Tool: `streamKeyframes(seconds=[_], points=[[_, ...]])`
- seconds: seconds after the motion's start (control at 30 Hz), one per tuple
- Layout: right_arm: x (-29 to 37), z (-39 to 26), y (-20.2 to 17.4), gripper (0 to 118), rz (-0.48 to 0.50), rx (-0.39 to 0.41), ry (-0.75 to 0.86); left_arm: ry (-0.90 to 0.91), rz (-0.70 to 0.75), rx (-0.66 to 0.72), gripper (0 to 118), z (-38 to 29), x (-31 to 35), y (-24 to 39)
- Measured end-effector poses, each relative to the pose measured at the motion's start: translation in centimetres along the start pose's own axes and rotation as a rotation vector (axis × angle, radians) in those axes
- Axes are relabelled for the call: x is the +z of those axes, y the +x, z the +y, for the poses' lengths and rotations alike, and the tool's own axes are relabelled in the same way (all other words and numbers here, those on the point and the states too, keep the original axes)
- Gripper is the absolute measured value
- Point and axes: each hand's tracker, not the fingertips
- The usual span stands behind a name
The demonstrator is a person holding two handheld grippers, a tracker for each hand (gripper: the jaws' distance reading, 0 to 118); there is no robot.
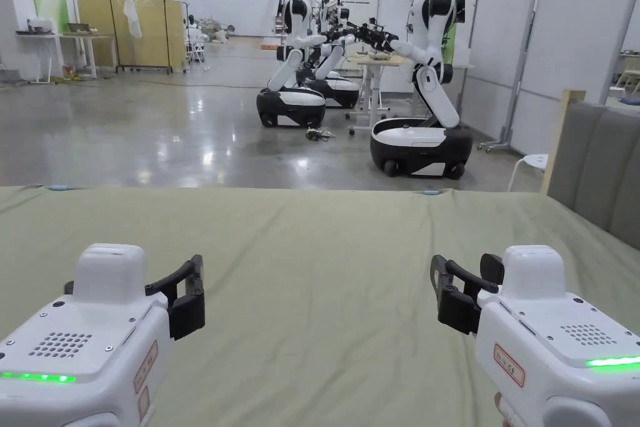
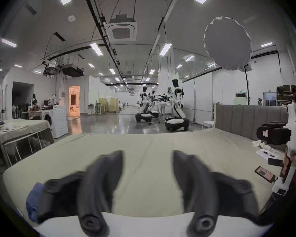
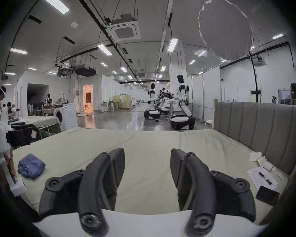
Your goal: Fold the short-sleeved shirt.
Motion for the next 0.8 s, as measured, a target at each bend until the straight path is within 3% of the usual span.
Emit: streamKeyframes(seconds=[0.07,0.17,0.33,0.5,0.67,0.8], points=[[0.0,0.1,-0.1,73,0.006,0.005,0.001,0.008,-0.014,0.031,96,0.0,0.2,-0.2],[0.0,0.1,-0.4,92,0.039,0.01,-0.003,0.014,-0.023,0.053,118,0.1,0.3,-0.4],[-0.3,0.5,-1.3,94,0.054,0.011,-0.052,0.018,-0.028,0.037,118,0.0,0.3,-0.1],[-0.2,1.0,-2.8,95,-0.058,0.077,-0.06,0.022,-0.039,0.035,118,0.1,0.4,0.2],[0.1,1.8,-2.4,95,-0.036,-0.013,-0.08,0.017,-0.045,0.045,118,0.2,0.5,0.1],[0.6,2.3,-2.5,95,-0.066,-0.022,-0.066,0.017,-0.048,0.057,118,0.2,0.5,0.0]])
